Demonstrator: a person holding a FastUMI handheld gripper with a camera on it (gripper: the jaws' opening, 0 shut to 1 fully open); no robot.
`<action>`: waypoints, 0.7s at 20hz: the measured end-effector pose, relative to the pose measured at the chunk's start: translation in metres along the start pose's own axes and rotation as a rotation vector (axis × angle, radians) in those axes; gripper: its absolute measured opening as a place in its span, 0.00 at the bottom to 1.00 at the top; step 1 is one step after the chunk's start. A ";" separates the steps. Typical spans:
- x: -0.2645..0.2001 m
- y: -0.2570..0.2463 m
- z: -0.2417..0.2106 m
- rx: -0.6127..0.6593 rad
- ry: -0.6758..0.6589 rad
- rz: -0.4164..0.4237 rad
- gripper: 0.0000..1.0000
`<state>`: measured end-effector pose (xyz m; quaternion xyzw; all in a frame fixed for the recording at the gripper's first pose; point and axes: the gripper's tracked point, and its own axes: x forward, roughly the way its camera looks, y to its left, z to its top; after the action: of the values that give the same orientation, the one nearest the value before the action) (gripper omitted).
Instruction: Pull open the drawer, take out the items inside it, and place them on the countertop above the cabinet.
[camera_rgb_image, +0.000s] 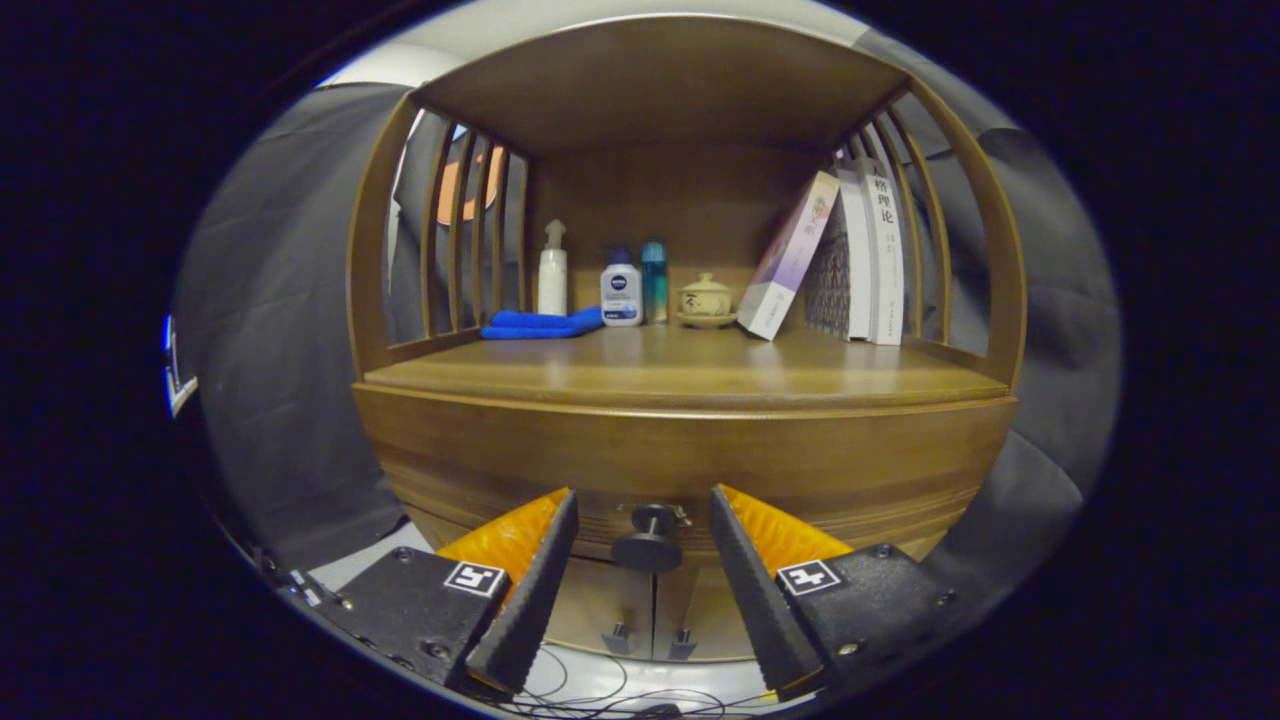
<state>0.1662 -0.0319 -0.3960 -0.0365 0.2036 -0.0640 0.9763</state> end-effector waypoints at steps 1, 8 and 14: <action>0.005 -0.002 -0.004 -0.005 0.001 -0.013 0.83; 0.023 -0.002 -0.016 0.016 0.023 -0.069 0.56; 0.020 -0.001 -0.015 0.105 0.038 -0.037 0.40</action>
<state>0.1781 -0.0360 -0.4174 0.0122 0.2176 -0.0934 0.9715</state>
